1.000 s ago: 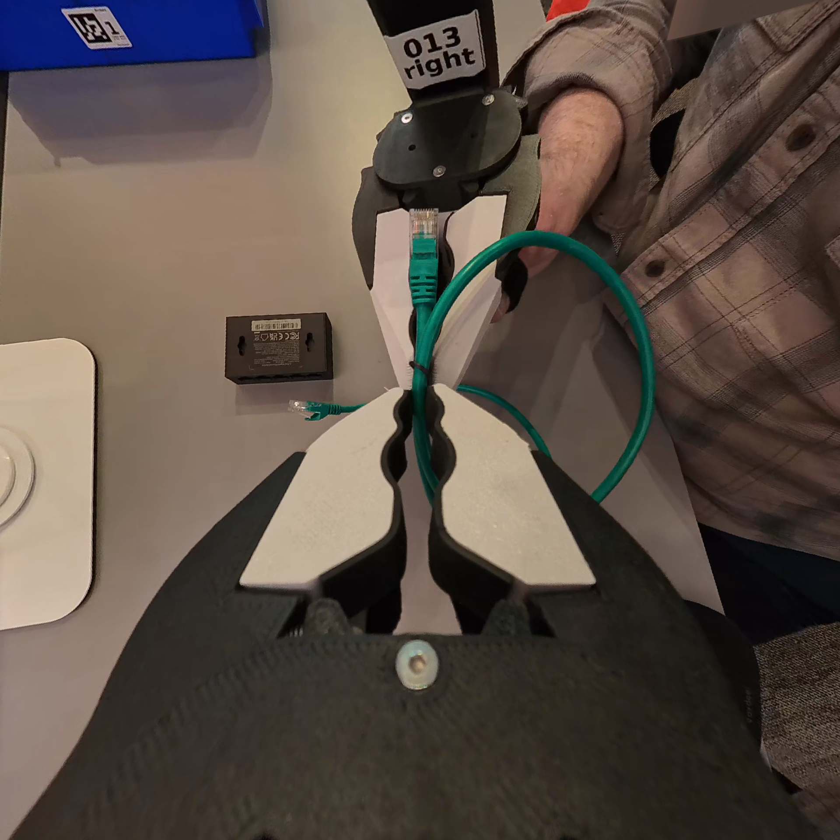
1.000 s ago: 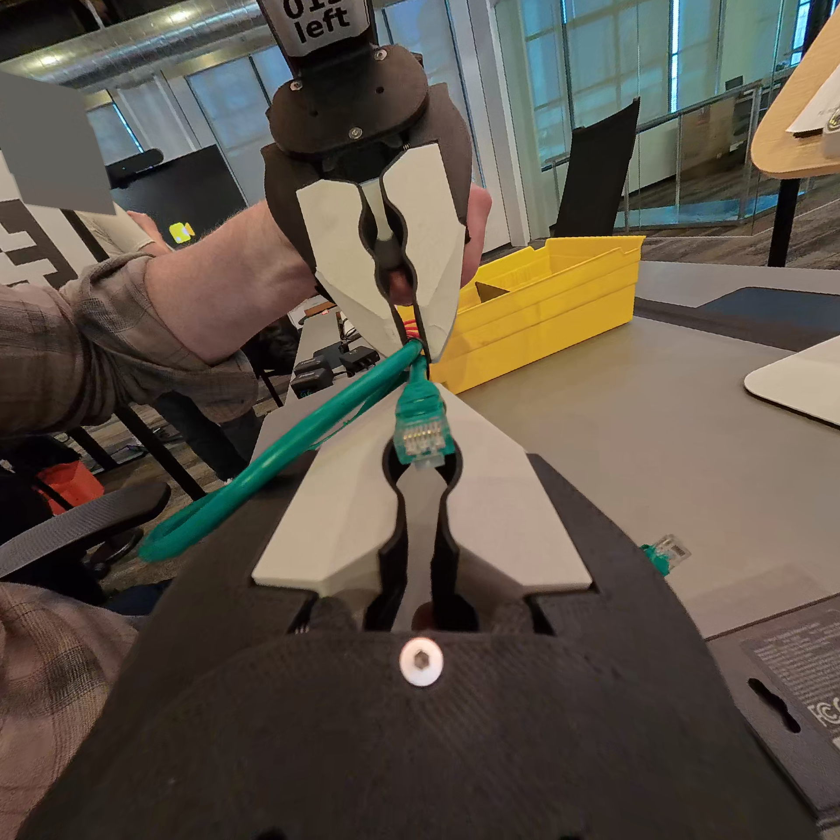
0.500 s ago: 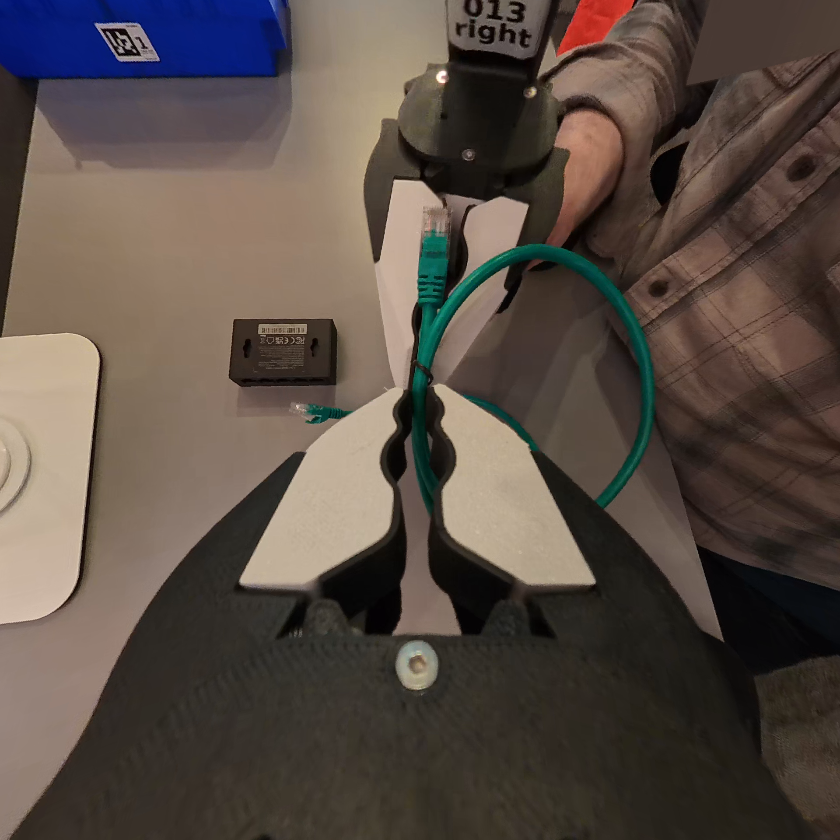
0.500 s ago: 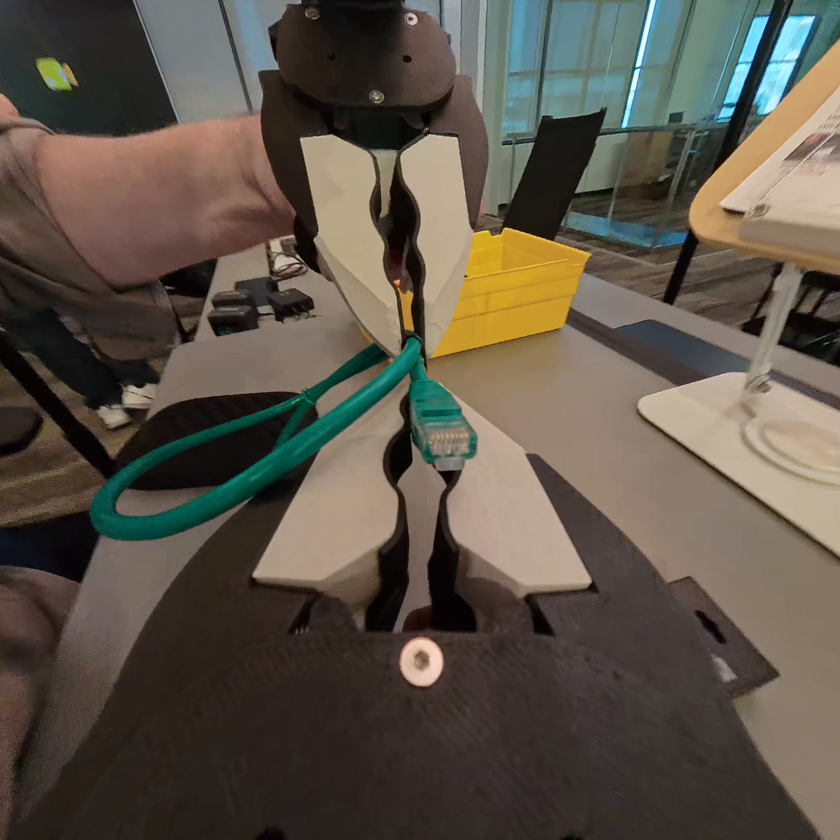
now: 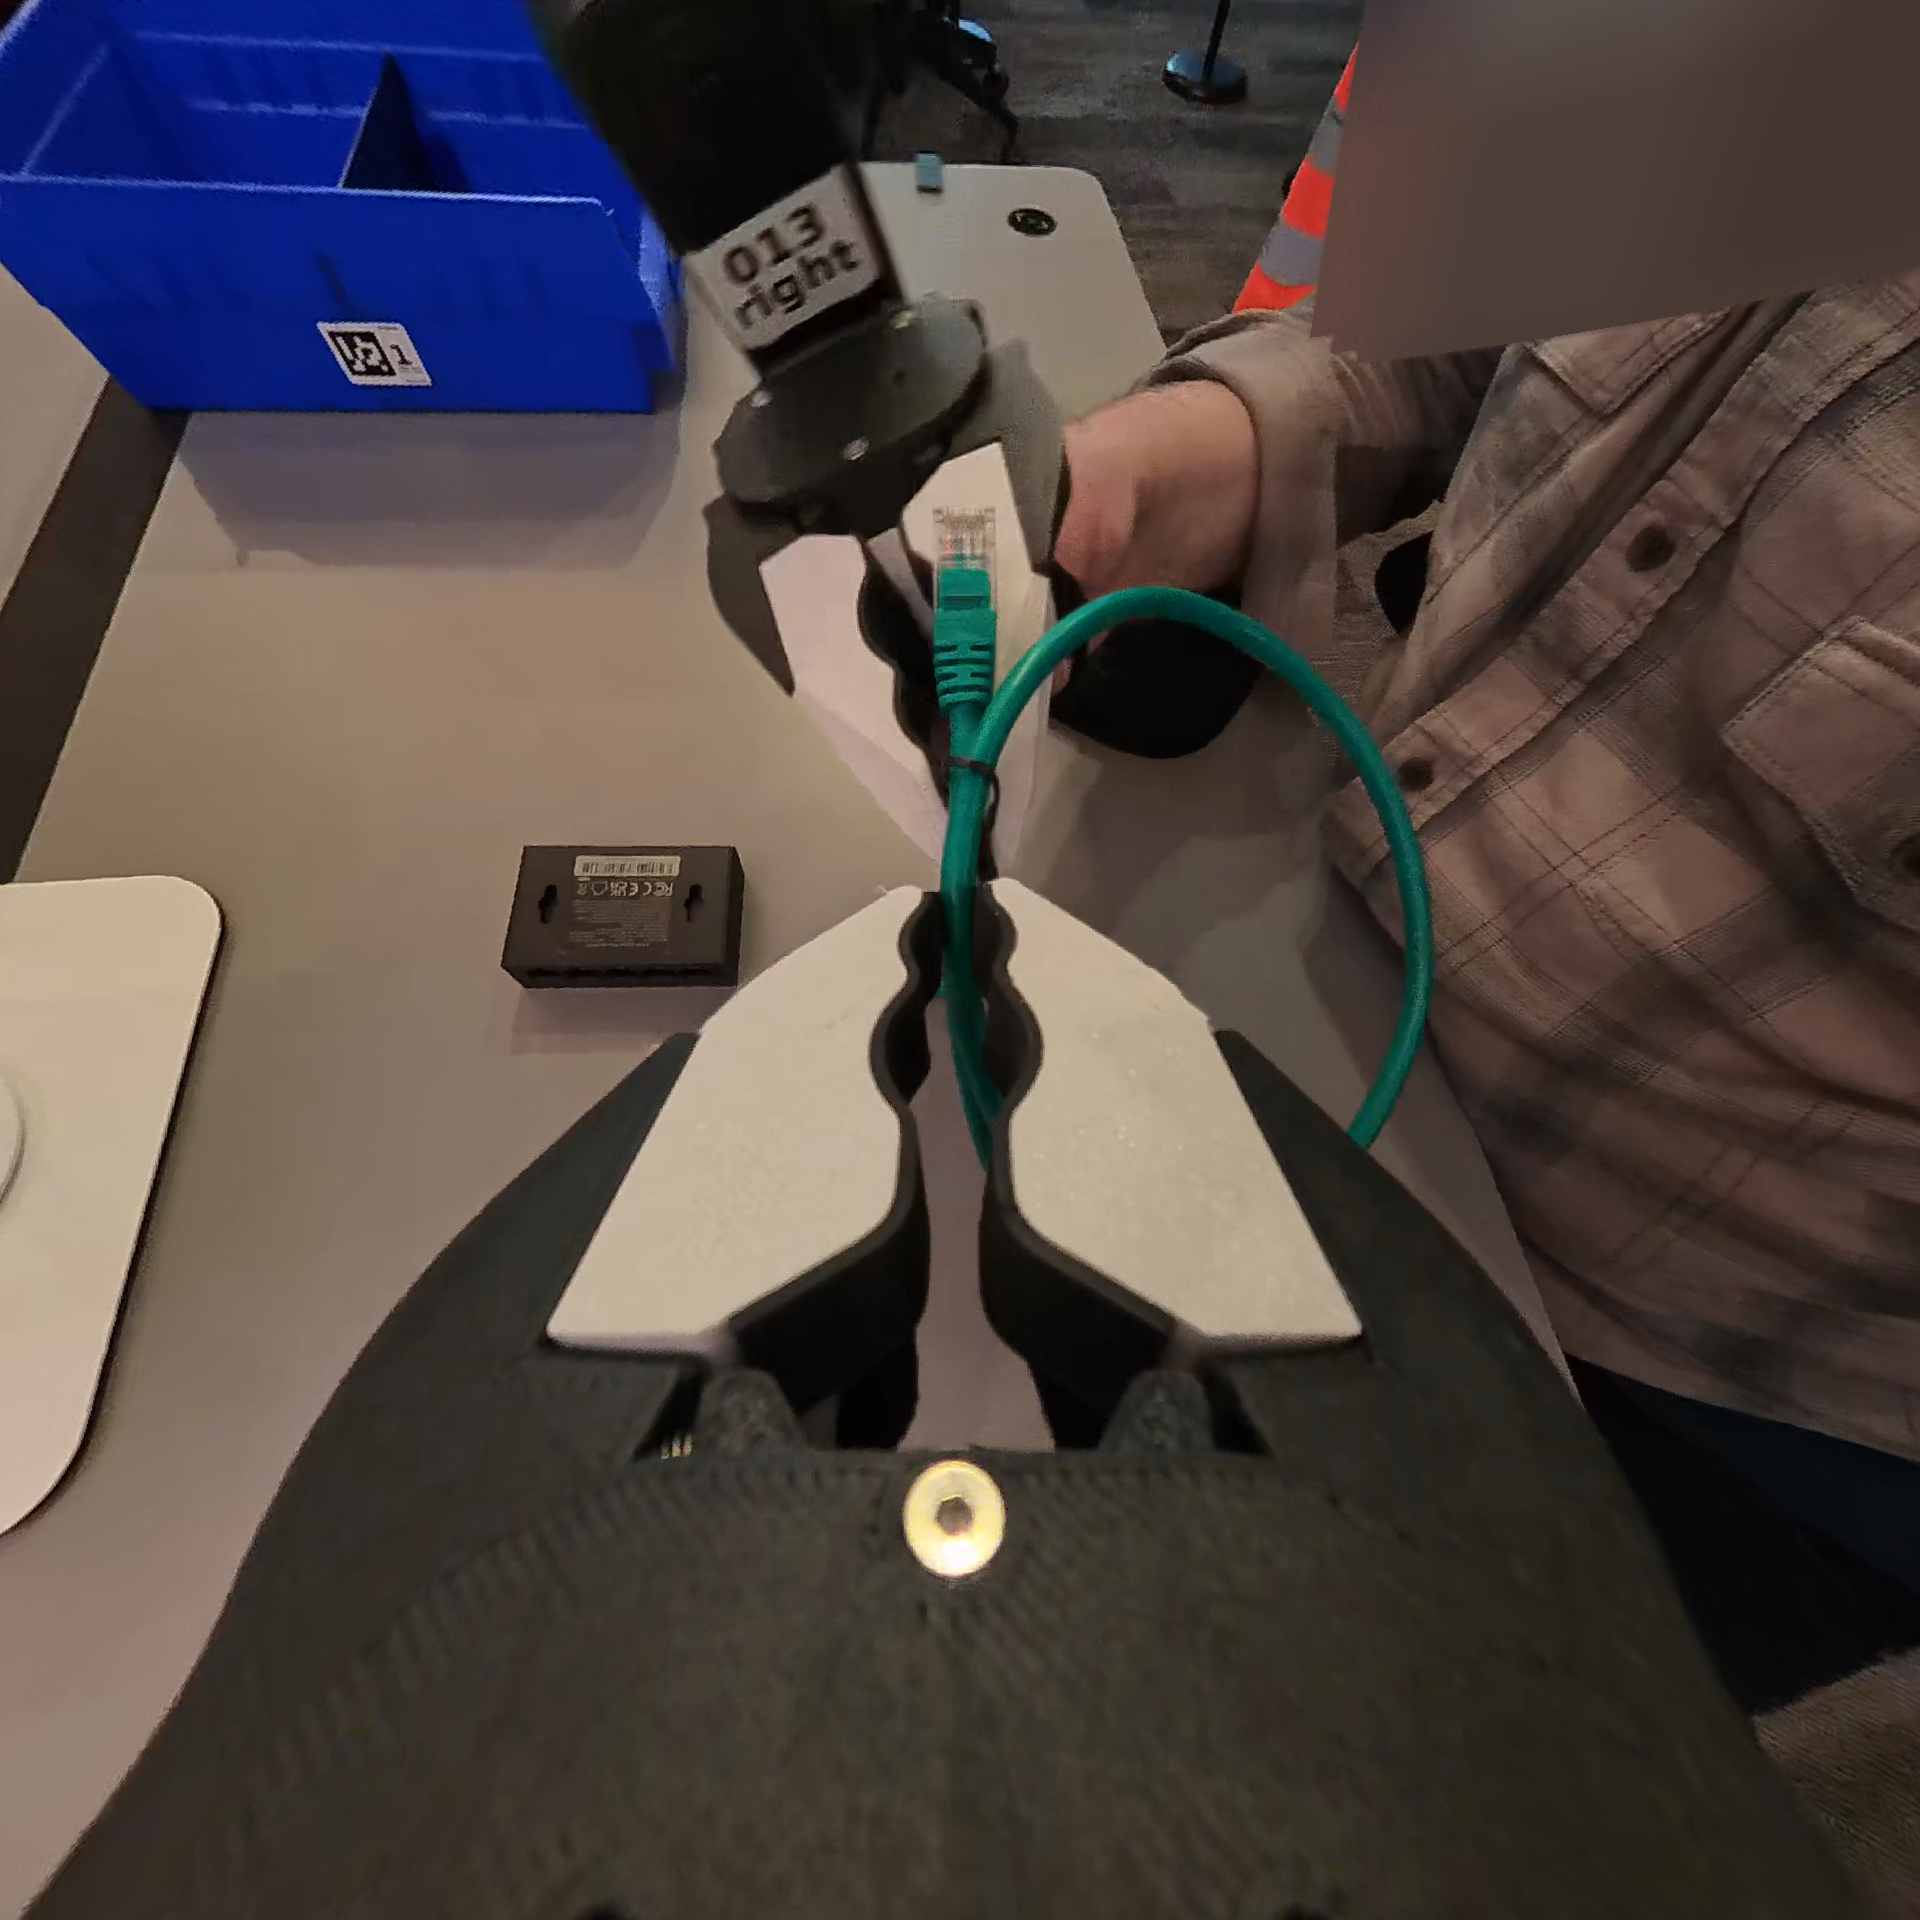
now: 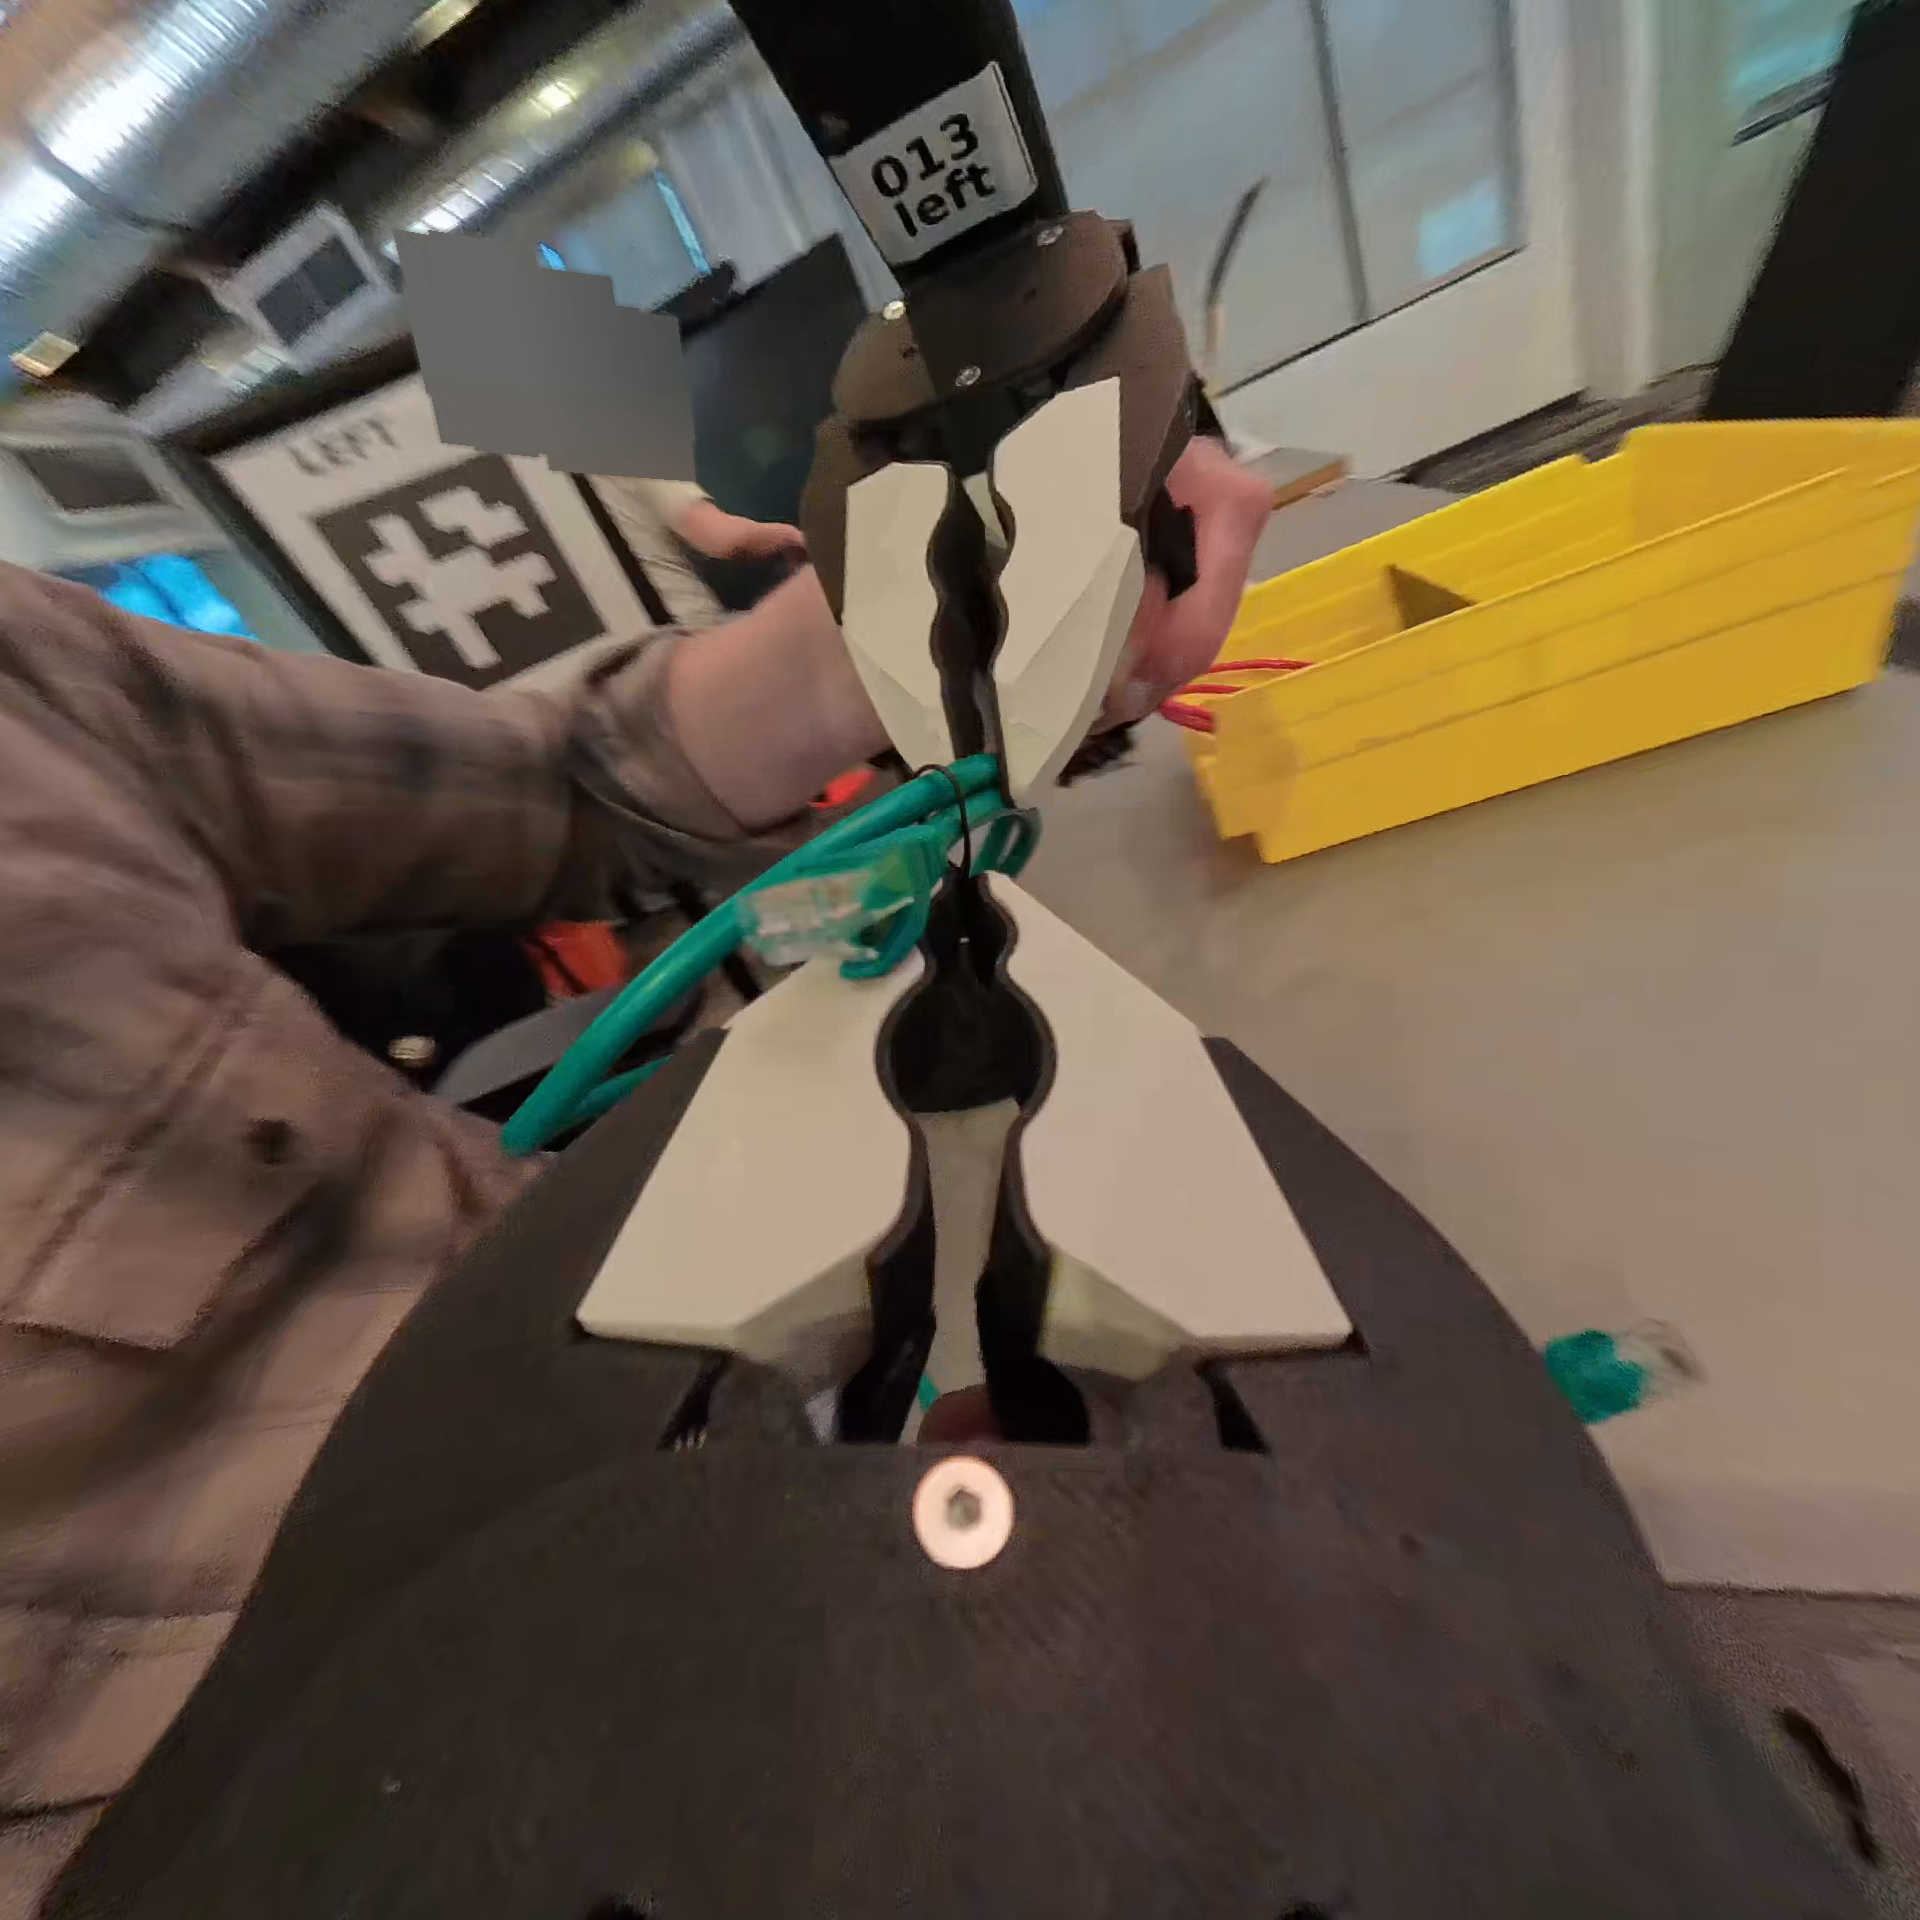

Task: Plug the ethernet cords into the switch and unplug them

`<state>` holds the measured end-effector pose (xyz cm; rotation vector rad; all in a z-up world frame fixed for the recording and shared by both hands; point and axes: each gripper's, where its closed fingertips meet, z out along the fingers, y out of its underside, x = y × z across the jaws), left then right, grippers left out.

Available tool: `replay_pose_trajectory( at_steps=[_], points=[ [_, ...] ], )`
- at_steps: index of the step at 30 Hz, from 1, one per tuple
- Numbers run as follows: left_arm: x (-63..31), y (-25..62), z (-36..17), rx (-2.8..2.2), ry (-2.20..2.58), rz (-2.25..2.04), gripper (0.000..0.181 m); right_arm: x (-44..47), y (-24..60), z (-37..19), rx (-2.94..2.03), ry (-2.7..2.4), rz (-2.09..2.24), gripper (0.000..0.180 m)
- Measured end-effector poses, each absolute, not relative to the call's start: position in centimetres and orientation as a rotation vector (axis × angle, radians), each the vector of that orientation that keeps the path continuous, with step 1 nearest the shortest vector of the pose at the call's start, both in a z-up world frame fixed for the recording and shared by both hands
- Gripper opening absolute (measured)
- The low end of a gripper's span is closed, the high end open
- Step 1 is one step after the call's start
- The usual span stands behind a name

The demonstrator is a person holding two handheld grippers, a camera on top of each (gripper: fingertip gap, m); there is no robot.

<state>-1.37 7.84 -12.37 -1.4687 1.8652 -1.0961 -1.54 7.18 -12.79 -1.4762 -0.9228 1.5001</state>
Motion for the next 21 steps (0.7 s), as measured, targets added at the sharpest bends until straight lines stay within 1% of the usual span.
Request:
replay_pose_trajectory(
  at_steps=[3,8,11,14,21],
  points=[
    [-1.4,7.3,-12.4,-1.441,1.909,-1.075,0.005,-1.7,6.2,-12.7,-1.472,-0.942,1.694,0.000],
    [-1.3,6.9,-12.0,-1.400,1.915,-1.073,0.005,-1.8,5.5,-12.2,-1.427,-0.945,1.901,0.000],
    [-1.3,7.3,-12.6,-1.437,1.892,-1.048,0.005,-2.3,6.5,-13.2,-1.480,-0.967,1.691,0.000],
    [-1.2,7.9,-12.9,-1.495,1.818,-1.054,0.005,-2.4,8.1,-13.9,-1.522,-0.976,1.336,0.000],
    [-0.6,9.8,-12.8,-1.637,1.543,-1.110,0.006,-1.3,11.1,-13.9,-1.488,-0.934,0.676,0.000]
  ],
)
